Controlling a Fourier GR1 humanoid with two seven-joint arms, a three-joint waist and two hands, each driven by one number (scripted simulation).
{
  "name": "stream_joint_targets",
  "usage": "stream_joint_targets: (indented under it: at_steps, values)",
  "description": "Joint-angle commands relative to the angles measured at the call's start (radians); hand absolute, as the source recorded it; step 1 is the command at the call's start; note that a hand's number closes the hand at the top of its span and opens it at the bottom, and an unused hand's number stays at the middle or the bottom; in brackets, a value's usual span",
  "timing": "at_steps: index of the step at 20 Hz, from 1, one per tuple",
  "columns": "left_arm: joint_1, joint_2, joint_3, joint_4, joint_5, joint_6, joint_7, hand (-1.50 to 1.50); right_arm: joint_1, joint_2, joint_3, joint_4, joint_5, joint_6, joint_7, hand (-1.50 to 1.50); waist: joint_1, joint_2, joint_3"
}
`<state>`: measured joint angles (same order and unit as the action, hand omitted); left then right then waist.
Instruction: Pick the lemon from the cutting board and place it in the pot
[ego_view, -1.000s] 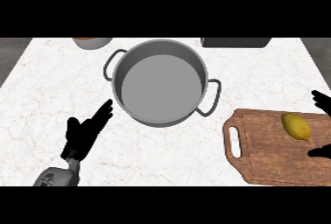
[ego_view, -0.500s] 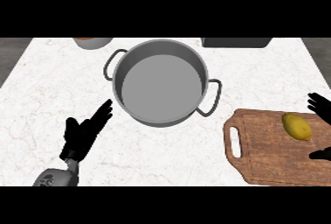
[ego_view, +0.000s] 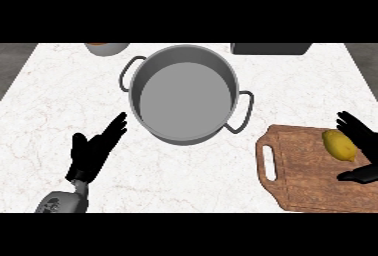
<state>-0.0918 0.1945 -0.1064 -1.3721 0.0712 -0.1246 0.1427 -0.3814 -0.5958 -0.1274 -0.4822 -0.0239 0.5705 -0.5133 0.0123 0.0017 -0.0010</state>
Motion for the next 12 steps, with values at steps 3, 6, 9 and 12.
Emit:
stream_joint_targets:
  at_steps: [3,6,9,12]
  values:
    - [0.018,-0.034,-0.012,0.029,-0.035,0.004,-0.055,0.00,-0.036,0.044,0.026,0.156,0.086,-0.004,-0.173,1.50,0.006,0.006,0.003]
    - [0.013,-0.003,0.000,-0.019,-0.027,-0.010,-0.010,0.00,-0.057,0.067,0.086,0.131,0.169,-0.105,-0.229,1.50,0.011,0.005,0.004]
    - [0.027,-0.047,-0.028,-0.062,-0.038,0.025,0.034,0.00,-0.046,0.093,0.060,0.162,0.135,-0.083,-0.260,1.50,0.010,0.004,0.004]
    - [-0.045,-0.066,-0.032,0.044,-0.053,0.019,0.015,0.00,-0.038,0.086,0.045,0.190,0.123,-0.069,-0.312,1.50,0.004,0.009,0.005]
